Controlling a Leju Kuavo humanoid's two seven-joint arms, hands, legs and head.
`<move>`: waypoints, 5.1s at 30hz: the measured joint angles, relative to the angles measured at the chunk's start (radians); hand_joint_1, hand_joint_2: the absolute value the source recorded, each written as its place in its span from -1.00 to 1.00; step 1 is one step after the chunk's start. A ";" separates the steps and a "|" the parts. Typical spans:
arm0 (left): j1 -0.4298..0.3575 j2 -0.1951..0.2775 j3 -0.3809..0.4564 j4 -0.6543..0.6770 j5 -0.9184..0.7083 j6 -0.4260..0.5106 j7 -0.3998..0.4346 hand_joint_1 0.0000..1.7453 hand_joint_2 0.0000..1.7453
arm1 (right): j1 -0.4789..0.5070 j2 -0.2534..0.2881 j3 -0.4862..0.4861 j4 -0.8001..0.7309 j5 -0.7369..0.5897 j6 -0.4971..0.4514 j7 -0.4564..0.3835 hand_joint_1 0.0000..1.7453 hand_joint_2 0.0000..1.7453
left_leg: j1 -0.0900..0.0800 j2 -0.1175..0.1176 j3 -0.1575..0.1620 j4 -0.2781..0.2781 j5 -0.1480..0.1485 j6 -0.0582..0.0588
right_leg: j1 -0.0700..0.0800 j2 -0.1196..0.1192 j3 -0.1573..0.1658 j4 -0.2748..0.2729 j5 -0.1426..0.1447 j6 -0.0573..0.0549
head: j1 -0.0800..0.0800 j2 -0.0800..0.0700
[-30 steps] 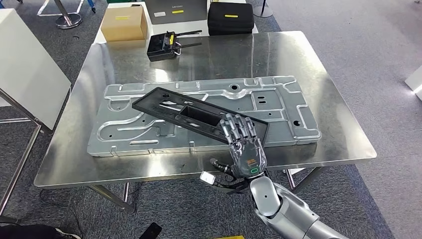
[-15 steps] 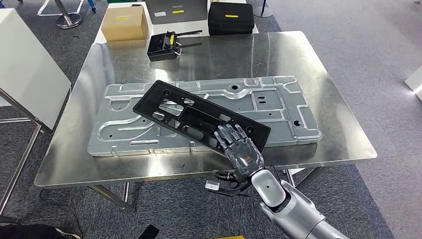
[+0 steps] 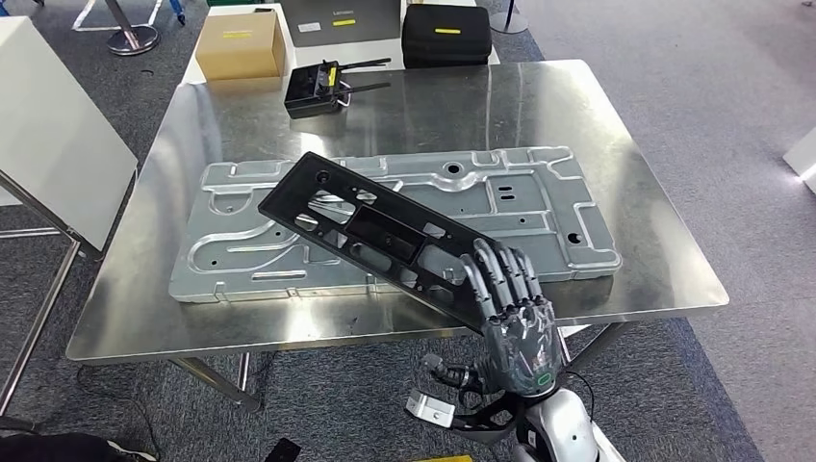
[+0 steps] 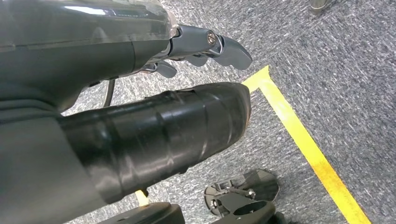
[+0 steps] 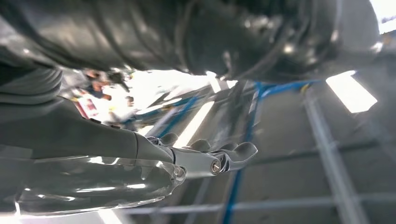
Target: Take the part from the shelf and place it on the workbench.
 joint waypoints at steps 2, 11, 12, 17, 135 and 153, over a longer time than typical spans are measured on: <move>0.000 0.000 0.000 0.000 0.001 0.000 0.000 -1.00 -1.00 | 0.025 0.019 -0.037 -0.049 -0.007 0.000 -0.011 -1.00 -1.00 | 0.000 0.000 0.001 0.000 0.000 0.000 | 0.000 0.000 0.000 0.000 0.000 0.000 | 0.000 0.000; 0.008 0.000 0.007 0.000 0.019 0.008 -0.008 -1.00 -1.00 | 0.202 0.261 -0.286 -0.243 -0.391 -0.002 -0.554 -1.00 -1.00 | 0.000 0.000 0.002 0.000 0.000 0.000 | 0.000 0.000 0.001 0.000 0.000 0.000 | 0.000 0.000; 0.010 0.000 0.010 0.000 0.022 0.012 -0.011 -1.00 -1.00 | 0.222 0.281 -0.307 -0.271 -0.439 -0.003 -0.566 -1.00 -1.00 | 0.000 0.000 0.002 0.000 0.000 0.000 | 0.000 0.000 0.001 0.000 0.000 0.000 | 0.000 0.000; 0.018 0.001 0.028 0.000 0.038 0.041 -0.021 -1.00 -1.00 | 0.313 0.338 -0.351 -0.405 -0.580 -0.007 -0.575 -1.00 -1.00 | 0.000 0.000 0.001 0.000 0.000 0.000 | -0.001 0.000 0.001 0.000 -0.001 0.000 | 0.000 0.000; 0.042 0.014 0.096 0.000 0.071 0.092 -0.030 -1.00 -1.00 | 0.478 0.389 -0.386 -0.339 -0.730 -0.008 -0.581 -1.00 -1.00 | 0.000 0.017 -0.068 0.007 0.071 0.009 | -0.001 -0.008 0.114 -0.012 -0.070 0.013 | -0.001 0.000; 0.044 0.016 0.100 0.000 0.080 0.091 -0.031 -1.00 -1.00 | 0.479 0.391 -0.388 -0.319 -0.737 -0.008 -0.581 -1.00 -1.00 | 0.013 0.013 0.025 0.091 -0.022 -0.036 | -0.002 -0.021 -0.037 -0.016 0.042 -0.005 | -0.005 0.000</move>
